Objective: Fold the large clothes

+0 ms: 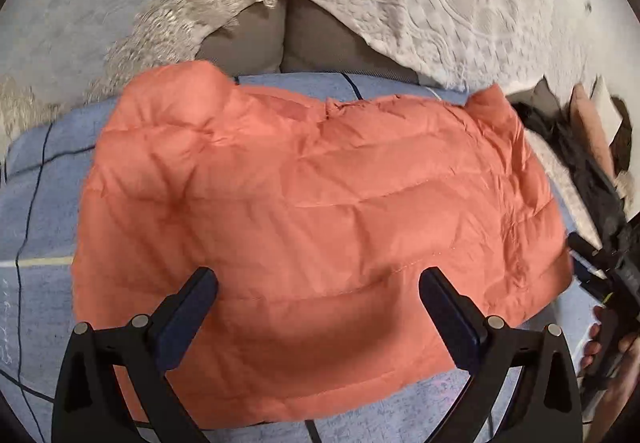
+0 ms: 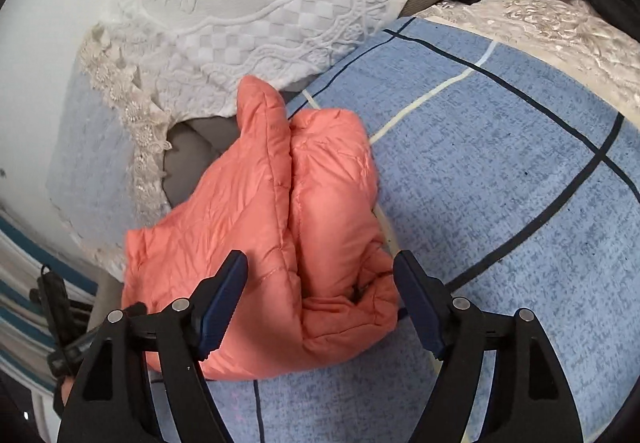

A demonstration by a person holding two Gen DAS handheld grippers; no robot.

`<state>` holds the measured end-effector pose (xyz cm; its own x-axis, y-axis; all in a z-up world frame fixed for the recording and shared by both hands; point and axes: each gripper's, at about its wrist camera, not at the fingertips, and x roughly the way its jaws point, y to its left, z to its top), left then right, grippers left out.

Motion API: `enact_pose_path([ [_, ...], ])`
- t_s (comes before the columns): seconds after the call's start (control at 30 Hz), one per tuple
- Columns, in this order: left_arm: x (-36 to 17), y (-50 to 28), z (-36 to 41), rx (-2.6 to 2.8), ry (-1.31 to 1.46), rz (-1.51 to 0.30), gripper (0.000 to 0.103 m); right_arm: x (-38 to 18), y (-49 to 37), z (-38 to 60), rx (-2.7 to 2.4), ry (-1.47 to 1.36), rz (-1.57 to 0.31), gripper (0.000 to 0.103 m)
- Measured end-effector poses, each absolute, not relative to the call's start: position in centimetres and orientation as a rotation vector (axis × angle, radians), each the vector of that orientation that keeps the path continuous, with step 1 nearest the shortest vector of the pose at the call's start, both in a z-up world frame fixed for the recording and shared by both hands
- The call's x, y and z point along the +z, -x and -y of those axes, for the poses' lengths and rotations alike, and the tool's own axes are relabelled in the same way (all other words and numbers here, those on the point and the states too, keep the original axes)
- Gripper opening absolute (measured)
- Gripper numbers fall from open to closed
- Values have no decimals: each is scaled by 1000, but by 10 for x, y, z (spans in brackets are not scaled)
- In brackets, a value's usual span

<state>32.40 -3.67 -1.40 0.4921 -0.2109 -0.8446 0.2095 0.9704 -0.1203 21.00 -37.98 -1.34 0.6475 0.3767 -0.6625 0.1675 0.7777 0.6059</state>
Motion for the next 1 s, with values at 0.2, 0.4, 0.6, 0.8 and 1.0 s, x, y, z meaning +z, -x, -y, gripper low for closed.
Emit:
enact_pose_path([
  [0.2, -20, -319, 53, -192, -108, -981, 102, -14, -214, 380, 144, -618, -874, 77],
  [0.4, -23, -313, 57, -166, -146, -946, 102, -21, -229, 379, 207, -595, -907, 78],
  [0.6, -30, -315, 56, -176, -139, -957, 102, -30, -244, 370, 252, -616, -937, 90],
  [0.8, -32, -316, 56, -182, -132, -946, 102, -42, -256, 361, 260, -611, -993, 97],
  [1.0, -32, -317, 54, -191, -119, -957, 102, -56, -262, 367, 302, -705, -1031, 98],
])
